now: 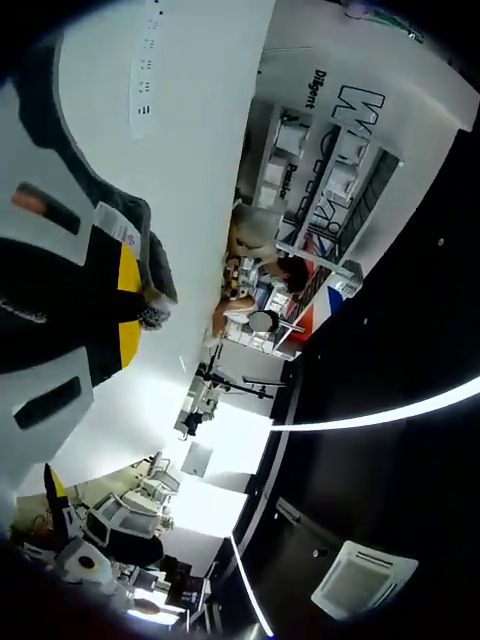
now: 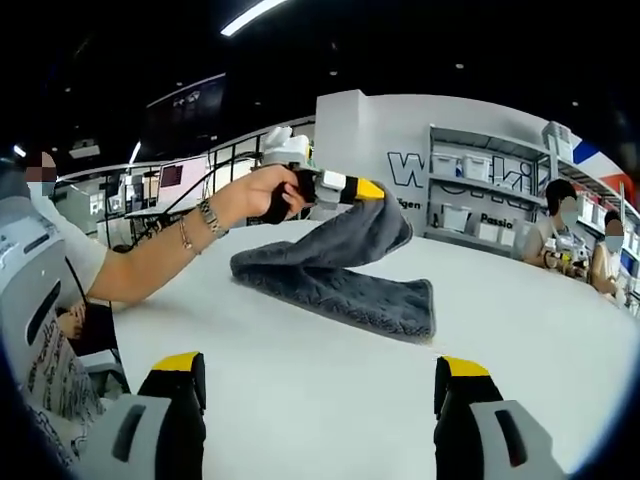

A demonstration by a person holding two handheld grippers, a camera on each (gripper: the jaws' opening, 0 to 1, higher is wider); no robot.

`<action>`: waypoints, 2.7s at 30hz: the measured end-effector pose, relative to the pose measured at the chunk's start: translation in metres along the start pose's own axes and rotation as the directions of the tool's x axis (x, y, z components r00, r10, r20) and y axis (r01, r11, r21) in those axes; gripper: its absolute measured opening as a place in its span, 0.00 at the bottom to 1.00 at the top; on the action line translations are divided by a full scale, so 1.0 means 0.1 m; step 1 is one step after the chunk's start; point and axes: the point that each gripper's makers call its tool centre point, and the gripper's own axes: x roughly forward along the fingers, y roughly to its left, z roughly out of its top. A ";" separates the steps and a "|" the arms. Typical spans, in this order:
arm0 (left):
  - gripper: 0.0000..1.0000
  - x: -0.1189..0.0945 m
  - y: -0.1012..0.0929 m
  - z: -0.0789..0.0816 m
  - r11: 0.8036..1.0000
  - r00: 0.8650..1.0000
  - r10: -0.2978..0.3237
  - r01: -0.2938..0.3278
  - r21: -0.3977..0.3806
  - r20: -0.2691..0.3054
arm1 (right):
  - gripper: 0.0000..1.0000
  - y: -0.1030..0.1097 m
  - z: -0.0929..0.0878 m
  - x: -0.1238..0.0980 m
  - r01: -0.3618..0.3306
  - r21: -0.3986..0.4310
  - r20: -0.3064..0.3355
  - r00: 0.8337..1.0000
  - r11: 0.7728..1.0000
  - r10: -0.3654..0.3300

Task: Fold the towel on the table until its edges align and the towel forms a compact rectangular stack.

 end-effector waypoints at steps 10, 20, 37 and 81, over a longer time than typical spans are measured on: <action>0.08 0.32 -0.22 -0.13 0.998 0.997 -0.068 0.068 0.007 -0.023 | 0.99 -0.04 -0.07 -0.03 0.009 0.001 -0.024 1.000 1.000 -0.009; 0.08 0.47 -0.37 -0.44 0.991 0.989 -0.131 0.132 0.003 -0.069 | 0.99 -0.08 -0.11 -0.09 0.024 0.002 -0.032 0.999 1.000 -0.024; 0.23 0.67 -0.38 -1.72 0.983 0.950 -0.032 0.086 0.161 -0.312 | 0.99 -0.04 -0.11 -0.10 0.021 0.007 -0.029 0.999 1.000 -0.020; 1.00 -1.62 -0.01 -0.70 0.974 0.989 -0.004 0.037 0.225 -0.147 | 0.99 0.21 0.12 0.22 -0.052 -0.045 -0.013 0.999 0.998 0.051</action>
